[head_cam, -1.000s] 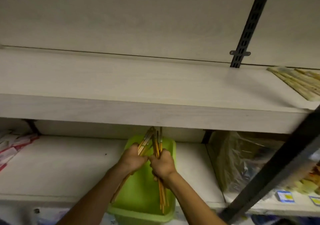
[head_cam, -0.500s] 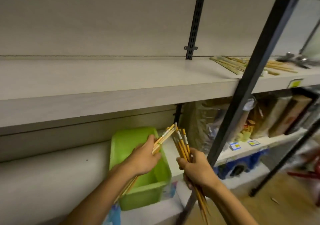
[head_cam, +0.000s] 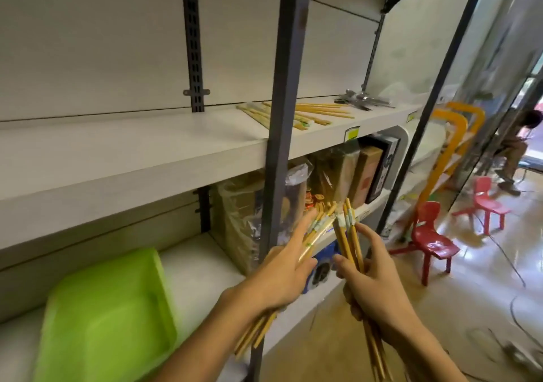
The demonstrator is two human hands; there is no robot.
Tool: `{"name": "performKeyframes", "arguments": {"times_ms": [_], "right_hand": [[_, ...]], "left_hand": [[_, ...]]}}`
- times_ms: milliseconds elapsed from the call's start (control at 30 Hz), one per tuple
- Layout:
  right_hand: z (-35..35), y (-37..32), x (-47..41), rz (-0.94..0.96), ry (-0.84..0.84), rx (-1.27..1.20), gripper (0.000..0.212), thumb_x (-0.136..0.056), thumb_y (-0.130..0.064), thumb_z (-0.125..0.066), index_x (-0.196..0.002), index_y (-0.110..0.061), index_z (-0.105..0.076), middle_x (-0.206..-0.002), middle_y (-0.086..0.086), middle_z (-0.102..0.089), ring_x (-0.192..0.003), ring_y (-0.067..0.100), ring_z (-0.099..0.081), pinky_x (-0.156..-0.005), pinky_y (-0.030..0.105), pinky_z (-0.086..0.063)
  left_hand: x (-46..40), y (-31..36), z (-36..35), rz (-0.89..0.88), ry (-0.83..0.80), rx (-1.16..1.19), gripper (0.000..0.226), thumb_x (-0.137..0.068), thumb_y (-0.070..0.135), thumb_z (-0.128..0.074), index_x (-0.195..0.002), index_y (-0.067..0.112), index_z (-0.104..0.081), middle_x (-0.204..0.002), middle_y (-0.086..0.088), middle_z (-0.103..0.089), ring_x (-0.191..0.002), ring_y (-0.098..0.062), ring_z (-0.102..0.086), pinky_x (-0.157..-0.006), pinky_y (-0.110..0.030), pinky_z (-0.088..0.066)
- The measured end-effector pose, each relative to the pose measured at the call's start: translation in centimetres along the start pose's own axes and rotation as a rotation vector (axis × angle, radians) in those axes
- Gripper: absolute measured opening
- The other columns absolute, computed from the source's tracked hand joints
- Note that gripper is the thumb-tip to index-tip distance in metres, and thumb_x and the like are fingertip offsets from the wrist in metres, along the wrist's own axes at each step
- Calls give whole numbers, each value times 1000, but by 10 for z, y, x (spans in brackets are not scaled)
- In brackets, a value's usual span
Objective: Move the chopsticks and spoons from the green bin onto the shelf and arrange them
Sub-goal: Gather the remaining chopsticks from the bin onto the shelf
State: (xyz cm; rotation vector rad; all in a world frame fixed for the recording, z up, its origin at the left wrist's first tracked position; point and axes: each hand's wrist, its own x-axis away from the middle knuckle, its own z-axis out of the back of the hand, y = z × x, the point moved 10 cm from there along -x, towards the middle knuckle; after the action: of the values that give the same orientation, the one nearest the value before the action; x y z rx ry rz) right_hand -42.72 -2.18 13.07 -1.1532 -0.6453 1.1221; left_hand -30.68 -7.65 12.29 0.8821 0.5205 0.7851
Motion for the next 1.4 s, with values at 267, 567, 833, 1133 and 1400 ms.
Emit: {"name": "performKeyframes", "arguments": {"times_ms": [267, 567, 833, 1133, 1400], "right_hand": [[94, -30, -114, 149, 40, 0, 50, -91, -15, -61, -129, -38, -38, -77, 6, -65, -47, 22, -61, -39, 27, -51], [143, -67, -256, 314, -88, 40, 55, -90, -20, -64, -135, -35, -37, -88, -1, -64, -54, 3, -64, -46, 13, -47], [106, -116, -364, 299, -276, -105, 58, -94, -14, -59, -142, -31, -31, -87, 12, -68, -39, 12, -51, -34, 24, -45], [21, -145, -471, 321, -394, -141, 58, -94, -6, -52, -143, -28, -30, -96, 21, -65, -38, 12, -50, -35, 26, -46], [-47, -143, -513, 288, -578, -83, 31, -92, -2, -50, -118, -16, -59, -75, 9, -54, -31, 12, -45, -31, 20, -40]], "left_hand": [[-127, 82, -13, -167, 72, 44, 79, -99, 20, -46, -134, 71, 3, -158, 9, -18, -139, -15, -30, -111, -46, -34], [-258, 127, 34, -114, 332, 279, 84, -100, 14, -45, -129, 76, 3, -147, 15, -27, -57, -13, -56, -47, -32, -48], [-338, 114, 136, 67, 649, 452, 82, -92, -3, -51, -142, 55, -20, -112, -14, -57, -39, -9, -41, -33, -21, -34], [-390, 47, 213, 311, 783, 275, 71, -84, -6, -51, -143, 29, -30, -65, -12, -50, -35, -15, -45, -37, -24, -41], [-392, 37, 227, 331, 765, -26, 101, -75, -4, -59, -149, 42, -7, -140, -17, -48, -63, -22, -66, -52, -30, -50]]}}
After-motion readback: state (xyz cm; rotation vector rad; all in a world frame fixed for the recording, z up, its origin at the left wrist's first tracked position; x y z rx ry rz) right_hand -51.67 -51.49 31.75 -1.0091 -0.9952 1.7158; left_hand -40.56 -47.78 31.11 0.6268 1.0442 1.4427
